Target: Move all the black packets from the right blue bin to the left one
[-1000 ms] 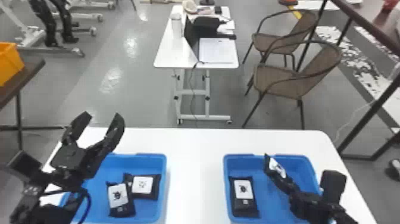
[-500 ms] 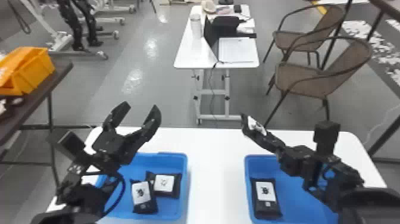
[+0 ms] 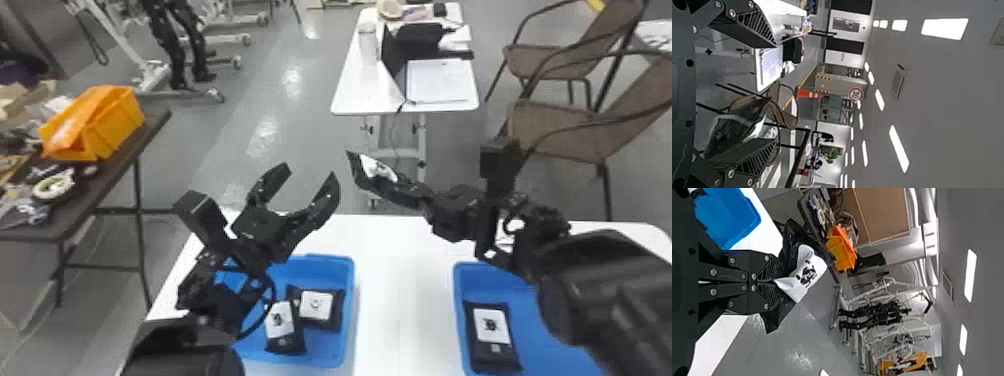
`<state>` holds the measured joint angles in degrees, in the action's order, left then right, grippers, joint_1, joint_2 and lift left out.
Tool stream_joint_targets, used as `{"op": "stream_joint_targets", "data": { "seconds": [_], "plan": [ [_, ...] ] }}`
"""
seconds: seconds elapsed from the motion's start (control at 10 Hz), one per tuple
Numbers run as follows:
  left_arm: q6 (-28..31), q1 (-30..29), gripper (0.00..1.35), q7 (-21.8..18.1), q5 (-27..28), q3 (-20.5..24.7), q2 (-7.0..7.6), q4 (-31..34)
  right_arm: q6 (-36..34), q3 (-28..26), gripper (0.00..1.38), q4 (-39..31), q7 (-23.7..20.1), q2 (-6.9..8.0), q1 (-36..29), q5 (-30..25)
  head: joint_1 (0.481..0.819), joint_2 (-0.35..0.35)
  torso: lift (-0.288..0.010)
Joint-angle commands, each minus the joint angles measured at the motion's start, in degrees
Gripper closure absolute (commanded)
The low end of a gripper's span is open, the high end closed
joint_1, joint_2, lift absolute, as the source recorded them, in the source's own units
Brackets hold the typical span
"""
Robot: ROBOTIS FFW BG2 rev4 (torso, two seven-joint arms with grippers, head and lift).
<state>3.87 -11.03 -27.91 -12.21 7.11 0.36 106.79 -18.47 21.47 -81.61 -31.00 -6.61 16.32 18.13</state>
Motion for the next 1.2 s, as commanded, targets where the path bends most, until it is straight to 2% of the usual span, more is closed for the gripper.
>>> {"op": "stream_joint_targets", "data": {
  "seconds": [0.0, 0.3, 0.6, 0.9, 1.1],
  "plan": [
    [5.36, 0.13, 0.18, 0.93, -2.03, 0.62, -0.51, -0.18, 0.01, 3.76, 1.28, 0.31, -0.11, -0.24, 2.40, 1.91, 0.690, 0.227, 0.000],
    [9.49, -0.22, 0.18, 5.76, -17.50, 0.71, -0.51, -1.50, 0.62, 6.74, 1.28, 1.62, -0.11, -0.24, 3.98, 2.35, 0.695, 0.273, 0.000],
    [10.02, -0.66, 0.18, 7.34, -24.70, -0.08, -0.51, -1.67, 0.54, 7.18, 1.28, 2.24, -0.02, -0.33, 4.07, 2.96, 0.695, 0.287, 0.000],
    [11.16, -0.57, 0.18, 7.78, -25.14, -1.48, -0.51, -1.93, -0.25, 8.06, 1.28, 2.94, -0.02, -0.33, 4.51, 4.10, 0.695, 0.276, 0.000],
    [9.84, 0.22, 0.17, 7.87, -21.98, -2.10, -0.45, -1.76, -0.69, 8.68, 1.28, 3.29, -0.02, -0.51, 4.86, 4.54, 0.695, 0.269, 0.000]
  ]
}}
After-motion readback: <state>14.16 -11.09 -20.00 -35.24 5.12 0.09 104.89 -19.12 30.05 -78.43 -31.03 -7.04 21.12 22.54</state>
